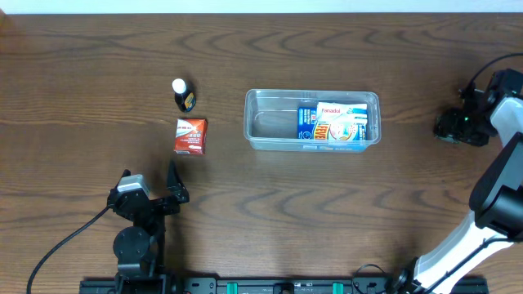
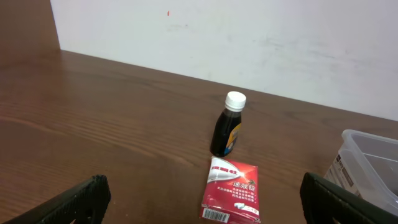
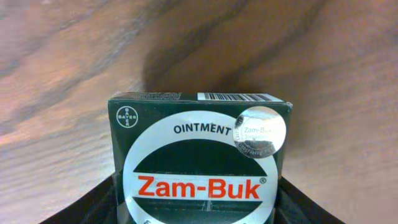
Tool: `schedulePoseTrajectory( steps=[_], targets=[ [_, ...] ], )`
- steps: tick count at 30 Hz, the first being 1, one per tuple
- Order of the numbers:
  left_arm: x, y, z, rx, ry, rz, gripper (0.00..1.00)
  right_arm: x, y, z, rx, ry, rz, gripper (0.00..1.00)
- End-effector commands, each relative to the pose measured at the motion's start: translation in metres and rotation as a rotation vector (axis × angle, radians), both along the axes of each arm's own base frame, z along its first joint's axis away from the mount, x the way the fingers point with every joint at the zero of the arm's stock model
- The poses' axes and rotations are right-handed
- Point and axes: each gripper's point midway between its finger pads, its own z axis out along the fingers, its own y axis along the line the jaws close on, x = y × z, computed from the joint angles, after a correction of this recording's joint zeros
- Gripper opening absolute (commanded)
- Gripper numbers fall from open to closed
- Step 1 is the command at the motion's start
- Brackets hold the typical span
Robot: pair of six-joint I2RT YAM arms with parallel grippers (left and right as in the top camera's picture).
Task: Pack container
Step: 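Carry the Zam-Buk box over the container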
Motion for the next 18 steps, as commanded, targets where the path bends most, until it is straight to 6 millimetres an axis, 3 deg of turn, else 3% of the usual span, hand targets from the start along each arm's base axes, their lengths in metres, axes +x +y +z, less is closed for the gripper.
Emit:
schedulePoseTrajectory(
  steps=[1,7,13,18],
  targets=[
    [0.0,0.003,-0.018,0.003,0.041,0.015,0.98,0.022,0.006,0.069,-0.006,-0.144,-0.06,0.56],
    [0.0,0.003,-0.018,0.003,0.041,0.015,0.98,0.014,0.038,0.118,0.031,-0.194,-0.067,0.57],
    [0.0,0.003,-0.018,0.003,0.041,0.015,0.98,0.012,0.099,0.157,0.068,-0.25,0.033,0.56],
    [0.0,0.003,-0.018,0.003,0.041,0.015,0.98,0.012,0.155,0.172,0.108,-0.268,0.09,0.54]
  ],
)
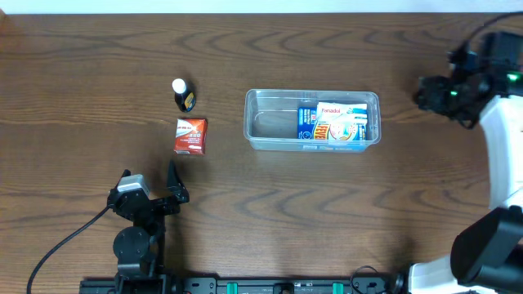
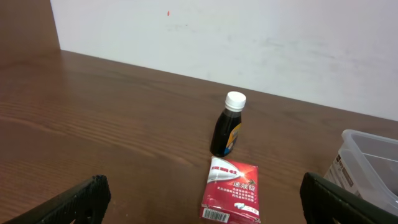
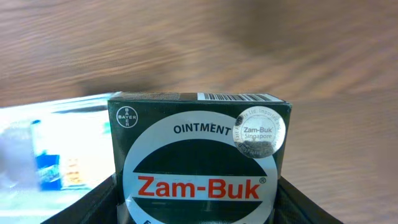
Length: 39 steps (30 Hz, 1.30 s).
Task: Pack container
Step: 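Carry the Zam-Buk box over the container, then lower the Zam-Buk box into the container and release it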
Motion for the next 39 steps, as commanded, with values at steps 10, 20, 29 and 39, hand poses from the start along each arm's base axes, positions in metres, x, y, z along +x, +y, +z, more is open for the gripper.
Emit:
schedulePoseTrajectory(
  steps=[10,20,29,39],
  targets=[
    [0.0,0.003,-0.018,0.003,0.041,0.015,0.98,-0.001,0.125,0.014,-0.07,-0.041,0.199,0.54],
    [0.0,0.003,-0.018,0.003,0.041,0.015,0.98,-0.015,0.164,-0.007,-0.156,-0.004,0.2,0.54],
    [0.0,0.003,-0.018,0.003,0.041,0.015,0.98,-0.024,0.167,-0.046,-0.184,0.13,0.19,0.59],
    [0.0,0.003,-0.018,0.003,0.041,0.015,0.98,-0.035,0.161,-0.071,-0.214,0.234,0.194,0.61]
  ],
)
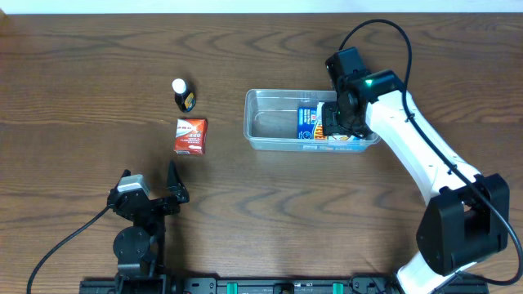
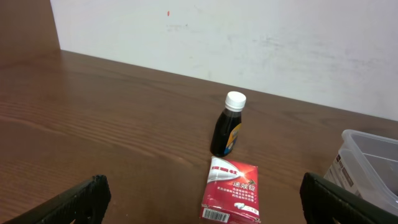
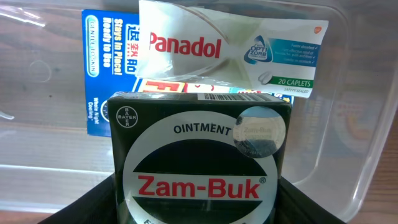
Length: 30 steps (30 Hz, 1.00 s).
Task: Pack container
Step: 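Lower the Zam-Buk box into the container and release it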
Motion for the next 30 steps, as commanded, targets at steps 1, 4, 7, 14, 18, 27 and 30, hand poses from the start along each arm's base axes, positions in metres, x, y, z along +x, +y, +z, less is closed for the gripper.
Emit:
schedulePoseTrajectory(
  steps=[1,4,7,14,18,27,30],
  targets=[
    [0.0,0.003,-0.018,0.003,0.041,0.015,0.98,0.0,-0.005,-0.009,-0.022,0.016,-0.02,0.61],
    [0.0,0.003,-0.018,0.003,0.041,0.015,0.98,0.001,-0.007,-0.012,-0.034,0.022,-0.025,0.61],
    [0.0,0.003,-0.018,0.003,0.041,0.015,0.98,0.001,-0.015,-0.015,-0.066,0.02,-0.035,0.61],
    [0.0,0.003,-0.018,0.003,0.041,0.015,0.98,-0.004,-0.026,-0.026,-0.09,0.039,-0.053,0.61],
    [0.0,0.003,-0.018,0.003,0.041,0.015,0.98,-0.009,-0.031,-0.031,-0.097,0.059,-0.061,0.62],
    [0.0,0.003,-0.018,0.003,0.041,0.015,0.98,-0.021,-0.034,-0.033,-0.108,0.109,-0.058,0.63],
    [0.0,0.003,-0.018,0.003,0.041,0.015,0.98,-0.02,-0.035,-0.033,-0.112,0.102,-0.057,0.64]
  ],
)
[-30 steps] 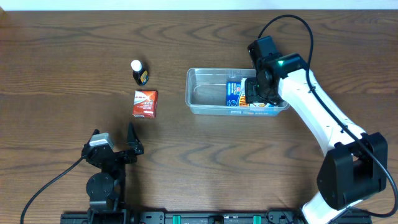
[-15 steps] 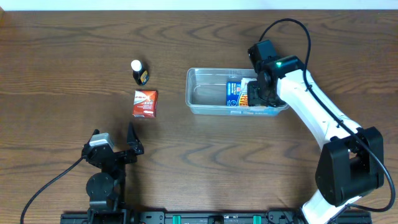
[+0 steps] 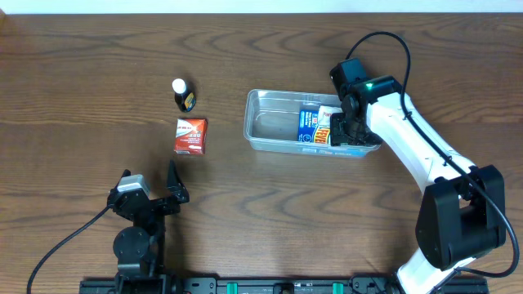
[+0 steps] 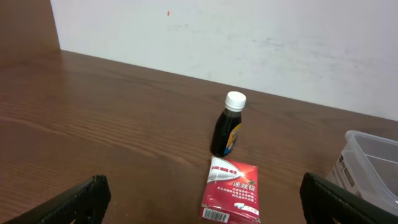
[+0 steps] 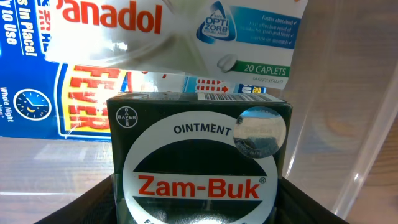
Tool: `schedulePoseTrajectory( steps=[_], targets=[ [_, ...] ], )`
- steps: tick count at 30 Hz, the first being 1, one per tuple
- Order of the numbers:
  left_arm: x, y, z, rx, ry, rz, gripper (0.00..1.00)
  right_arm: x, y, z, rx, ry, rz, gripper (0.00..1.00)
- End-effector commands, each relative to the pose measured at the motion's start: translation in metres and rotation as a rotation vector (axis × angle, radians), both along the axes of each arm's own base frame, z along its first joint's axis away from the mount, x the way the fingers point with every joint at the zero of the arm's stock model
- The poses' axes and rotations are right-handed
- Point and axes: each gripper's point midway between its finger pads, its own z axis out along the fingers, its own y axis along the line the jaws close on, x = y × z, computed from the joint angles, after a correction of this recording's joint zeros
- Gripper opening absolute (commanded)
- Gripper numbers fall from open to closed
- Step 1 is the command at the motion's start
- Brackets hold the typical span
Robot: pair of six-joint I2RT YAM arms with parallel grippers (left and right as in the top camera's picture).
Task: Pack container
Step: 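Lower the Zam-Buk box into the container and release it, then raise the right gripper and move it back to the right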
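The clear plastic container sits at the table's middle, holding a white Panadol box and a blue fever box. My right gripper reaches into its right end, shut on a dark green Zam-Buk ointment box, held low above the packed boxes. On the table to the left lie a red packet and a dark bottle with a white cap. My left gripper rests open near the front edge, the red packet lying ahead of its fingers.
The container's clear right wall stands close beside the held box. The left half of the container floor shows bare. A white wall bounds the table's far side.
My right gripper has sunk lower into the container's right end with the Zam-Buk box, now close above the Panadol and fever boxes. The container has shifted slightly. The left arm stayed still.
My right gripper held the Zam-Buk box at the table's far right edge. Then it was a little nearer the container. Later it was over the container's right end, and now it is low inside. The left gripper stayed open throughout.
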Motion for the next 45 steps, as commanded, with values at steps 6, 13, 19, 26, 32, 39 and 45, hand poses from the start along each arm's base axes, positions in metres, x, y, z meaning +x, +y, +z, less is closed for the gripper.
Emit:
schedulePoseTrajectory(
  steps=[6,13,19,26,32,39,45],
  targets=[
    [0.0,0.003,-0.018,0.003,0.041,0.015,0.98,0.0,-0.005,-0.004,-0.021,0.0,-0.016,0.75],
    [0.0,0.003,-0.018,0.003,0.041,0.015,0.98,0.0,-0.005,-0.004,-0.021,0.0,-0.016,0.75],
    [0.0,0.003,-0.018,0.003,0.041,0.015,0.98,0.001,-0.005,-0.004,-0.021,-0.001,-0.016,0.69],
    [0.0,0.003,-0.018,0.003,0.041,0.015,0.98,0.002,-0.008,-0.005,-0.004,0.004,-0.02,0.07],
    [0.0,0.003,-0.018,0.003,0.041,0.015,0.98,0.007,-0.019,0.009,0.068,-0.017,-0.017,0.01],
    [0.0,0.003,-0.018,0.003,0.041,0.015,0.98,0.021,-0.07,0.053,0.085,-0.162,-0.098,0.06],
    [0.0,0.003,-0.018,0.003,0.041,0.015,0.98,0.016,-0.108,0.077,0.142,-0.224,-0.174,0.17]
  ],
)
